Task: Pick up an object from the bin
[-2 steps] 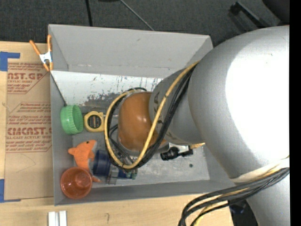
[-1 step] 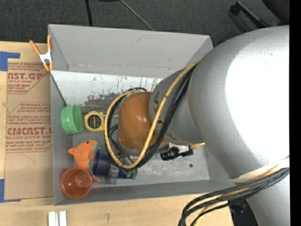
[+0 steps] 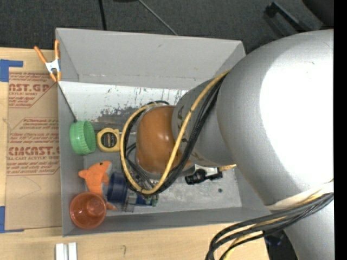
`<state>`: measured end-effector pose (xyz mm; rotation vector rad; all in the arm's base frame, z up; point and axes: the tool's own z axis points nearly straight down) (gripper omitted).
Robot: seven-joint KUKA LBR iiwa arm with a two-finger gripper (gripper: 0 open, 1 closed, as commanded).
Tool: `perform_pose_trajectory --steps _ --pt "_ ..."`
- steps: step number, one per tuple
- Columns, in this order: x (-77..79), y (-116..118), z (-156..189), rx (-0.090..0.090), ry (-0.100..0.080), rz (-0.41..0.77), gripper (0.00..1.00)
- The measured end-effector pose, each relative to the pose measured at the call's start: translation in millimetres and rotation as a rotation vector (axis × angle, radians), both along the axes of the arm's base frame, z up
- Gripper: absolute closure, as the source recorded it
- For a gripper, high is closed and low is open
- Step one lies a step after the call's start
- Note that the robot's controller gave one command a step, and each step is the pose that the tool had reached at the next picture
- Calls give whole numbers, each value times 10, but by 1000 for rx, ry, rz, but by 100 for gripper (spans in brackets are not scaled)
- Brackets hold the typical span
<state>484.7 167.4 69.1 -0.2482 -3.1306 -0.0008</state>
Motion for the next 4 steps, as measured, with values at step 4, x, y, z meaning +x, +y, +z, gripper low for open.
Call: perform_pose_trajectory --steps 4 --pt "1 2 582 1 -2 0 100"
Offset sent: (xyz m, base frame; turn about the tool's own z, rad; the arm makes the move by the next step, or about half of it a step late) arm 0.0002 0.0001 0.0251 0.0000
